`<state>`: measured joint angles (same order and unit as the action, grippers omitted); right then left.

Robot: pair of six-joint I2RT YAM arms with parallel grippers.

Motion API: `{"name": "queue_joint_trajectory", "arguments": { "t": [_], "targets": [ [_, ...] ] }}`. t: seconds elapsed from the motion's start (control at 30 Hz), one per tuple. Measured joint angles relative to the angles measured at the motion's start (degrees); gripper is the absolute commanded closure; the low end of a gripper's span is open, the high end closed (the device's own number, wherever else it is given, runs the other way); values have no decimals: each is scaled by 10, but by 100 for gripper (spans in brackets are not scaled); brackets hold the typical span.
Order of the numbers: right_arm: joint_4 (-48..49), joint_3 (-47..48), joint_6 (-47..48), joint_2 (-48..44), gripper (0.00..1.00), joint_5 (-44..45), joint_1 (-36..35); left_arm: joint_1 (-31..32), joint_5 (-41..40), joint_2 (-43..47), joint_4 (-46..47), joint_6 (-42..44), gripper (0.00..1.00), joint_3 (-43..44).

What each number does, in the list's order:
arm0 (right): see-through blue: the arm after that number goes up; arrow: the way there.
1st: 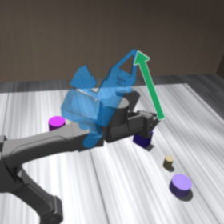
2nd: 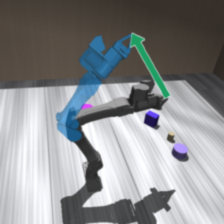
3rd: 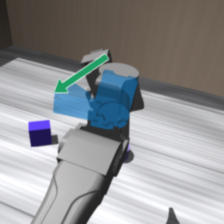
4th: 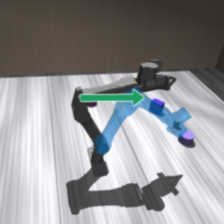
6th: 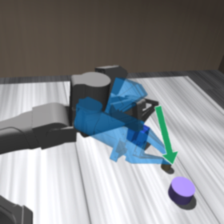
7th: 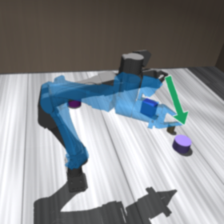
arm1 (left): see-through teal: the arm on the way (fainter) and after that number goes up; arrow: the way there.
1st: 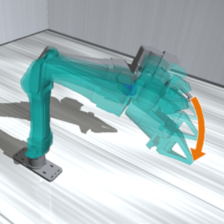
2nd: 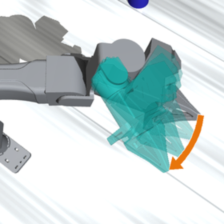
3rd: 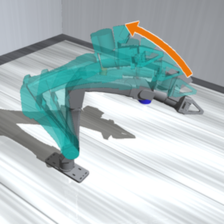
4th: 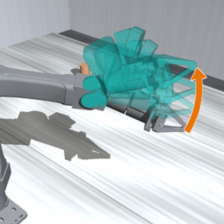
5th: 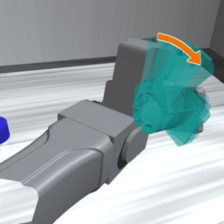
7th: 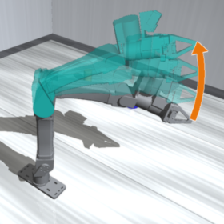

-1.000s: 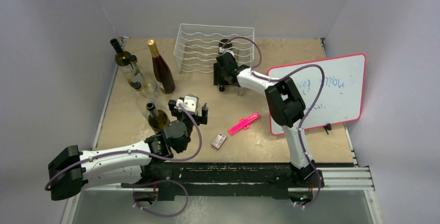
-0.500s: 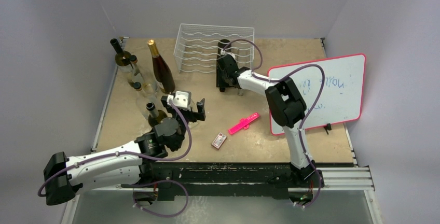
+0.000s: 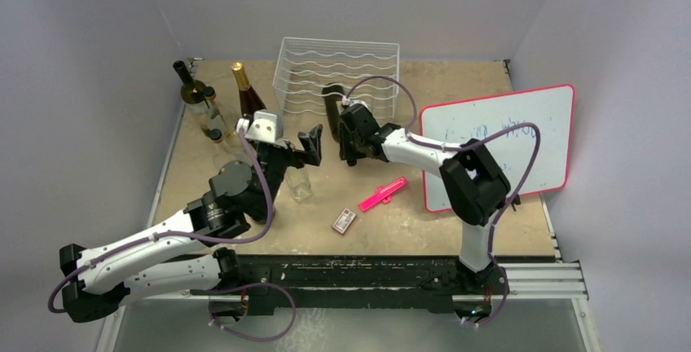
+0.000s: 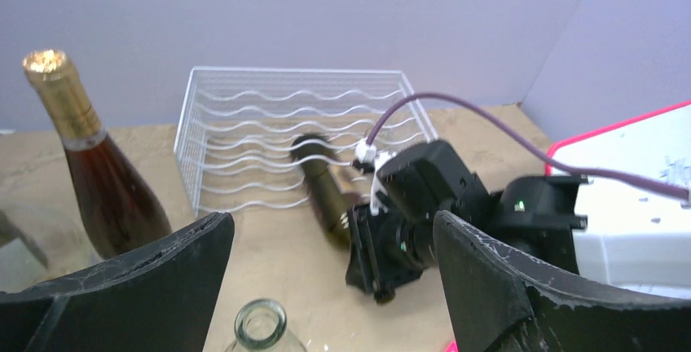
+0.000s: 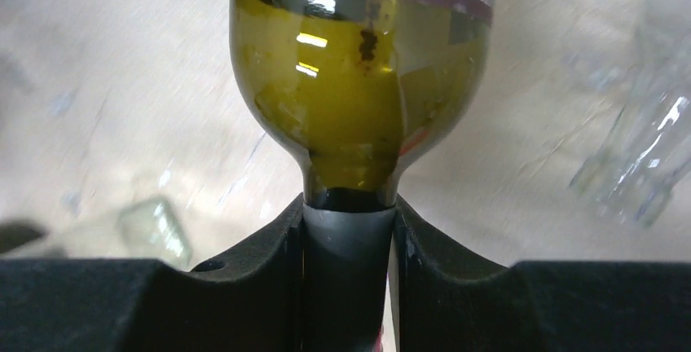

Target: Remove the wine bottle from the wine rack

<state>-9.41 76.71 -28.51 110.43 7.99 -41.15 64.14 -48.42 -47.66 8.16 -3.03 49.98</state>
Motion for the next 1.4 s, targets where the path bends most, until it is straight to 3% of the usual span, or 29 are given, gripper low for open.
{"name": "queue_joint_trajectory", "arguments": {
  "t": [0.3, 0.43, 0.63, 0.87, 1.17, 1.4],
  "targets": [
    [-44, -115, 7, -169, 100, -130, -17, 0, 173, -66, -28, 131, 4, 75],
    [-89, -178, 27, -255, 100, -189, 14, 0, 276, -100, -79, 207, 6, 94],
    [-189, -210, 54, -355, 100, -216, 62, 0, 379, -140, -142, 319, 0, 91],
    [-266, -210, 72, -442, 100, -242, 70, 8, 404, -221, -168, 429, 0, 71],
    [-316, -209, 78, -467, 100, -257, 70, 17, 402, -336, -136, 517, 1, 56],
    [-341, -205, 80, -487, 100, -260, 71, 17, 400, -393, -119, 546, 21, 73]
  ]
}}
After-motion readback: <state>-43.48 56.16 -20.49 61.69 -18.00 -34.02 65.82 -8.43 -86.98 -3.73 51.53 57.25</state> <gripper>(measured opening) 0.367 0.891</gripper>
